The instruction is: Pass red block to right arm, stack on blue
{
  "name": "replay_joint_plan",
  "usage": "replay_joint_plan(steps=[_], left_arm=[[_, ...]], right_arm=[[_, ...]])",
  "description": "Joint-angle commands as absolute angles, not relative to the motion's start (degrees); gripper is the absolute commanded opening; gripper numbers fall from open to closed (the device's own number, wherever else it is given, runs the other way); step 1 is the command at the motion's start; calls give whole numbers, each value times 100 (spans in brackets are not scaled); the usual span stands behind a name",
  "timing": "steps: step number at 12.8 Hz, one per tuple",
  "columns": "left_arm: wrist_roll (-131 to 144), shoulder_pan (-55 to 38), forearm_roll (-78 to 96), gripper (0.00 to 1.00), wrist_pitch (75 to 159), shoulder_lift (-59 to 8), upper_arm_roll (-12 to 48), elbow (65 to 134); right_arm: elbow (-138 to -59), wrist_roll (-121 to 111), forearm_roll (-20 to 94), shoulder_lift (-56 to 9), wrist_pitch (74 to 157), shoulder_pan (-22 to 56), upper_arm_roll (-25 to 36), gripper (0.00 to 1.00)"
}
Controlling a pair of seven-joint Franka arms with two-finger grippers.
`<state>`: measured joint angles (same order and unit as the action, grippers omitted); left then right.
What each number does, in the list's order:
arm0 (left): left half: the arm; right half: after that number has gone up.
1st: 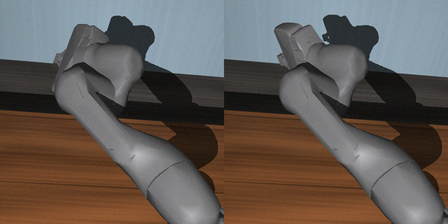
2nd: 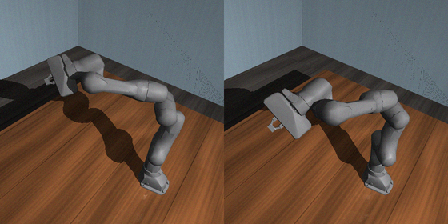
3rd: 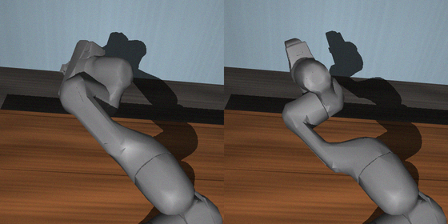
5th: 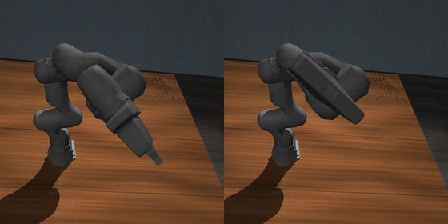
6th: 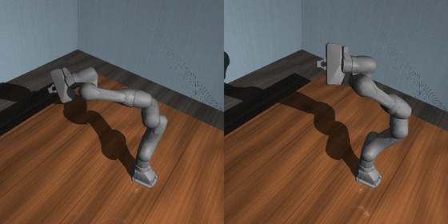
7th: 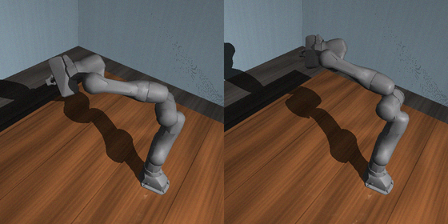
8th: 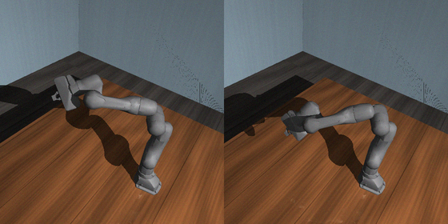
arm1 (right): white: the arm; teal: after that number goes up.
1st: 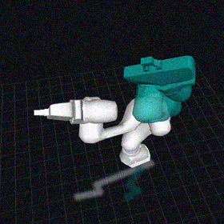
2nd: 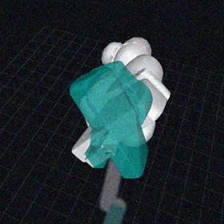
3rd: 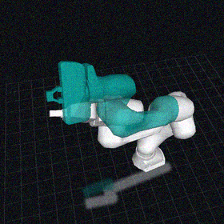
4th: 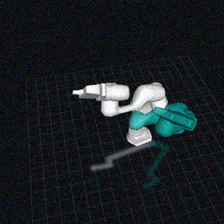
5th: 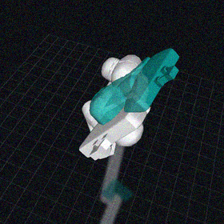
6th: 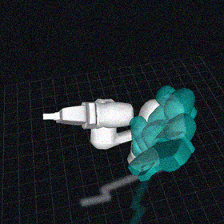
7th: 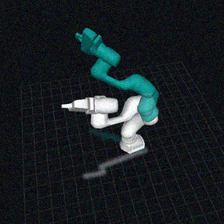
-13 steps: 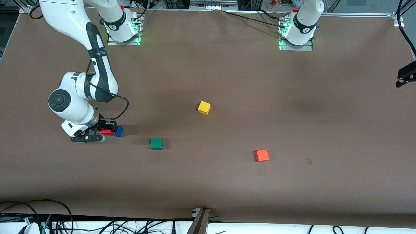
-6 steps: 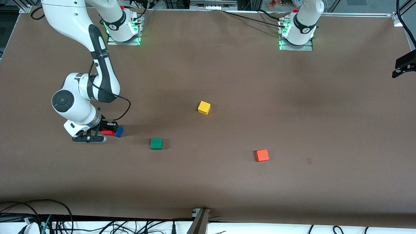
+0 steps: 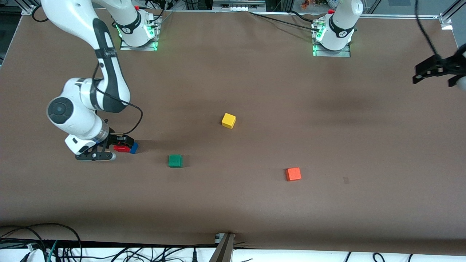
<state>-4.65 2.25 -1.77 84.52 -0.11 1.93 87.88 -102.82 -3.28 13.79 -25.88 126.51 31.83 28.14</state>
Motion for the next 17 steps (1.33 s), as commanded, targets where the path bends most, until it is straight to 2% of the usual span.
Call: replay_joint_plan(steps=[1, 4, 6, 10, 12, 14, 15, 17], left_arm=[[-212, -8, -123, 100, 8973, 501, 9, 9554], [-70, -44, -123, 100, 9009, 448, 26, 9448], [-70, -9, -132, 100, 9096, 343, 61, 9335], [-70, 43, -114, 100, 9132, 360, 62, 9316], [-70, 53, -88, 100, 9149, 360, 26, 9203], [-88, 53, -131, 100, 9123, 326, 53, 9159], [-97, 44, -141, 100, 9123, 282, 70, 9141], [-149, 61, -132, 100, 9097, 290, -8, 9001]], right_arm=[[-9478, -369, 1292, -2418, 11352, 3190, 3066, 100], [-8327, -517, 1248, -2391, 9778, 3173, 3366, 100], [-7929, -868, 1248, -2391, 9065, 3173, 3541, 100], [-7278, -861, 1143, -2225, 8264, 3138, 3543, 100], [-7338, -870, 933, -1873, 8209, 2658, 2879, 100], [-7391, -862, 468, -1270, 8156, 1395, 1466, 100], [-7531, -853, 248, -979, 8269, 1015, 1085, 100], [-7864, -905, 211, -626, 8349, 704, 906, 100]])
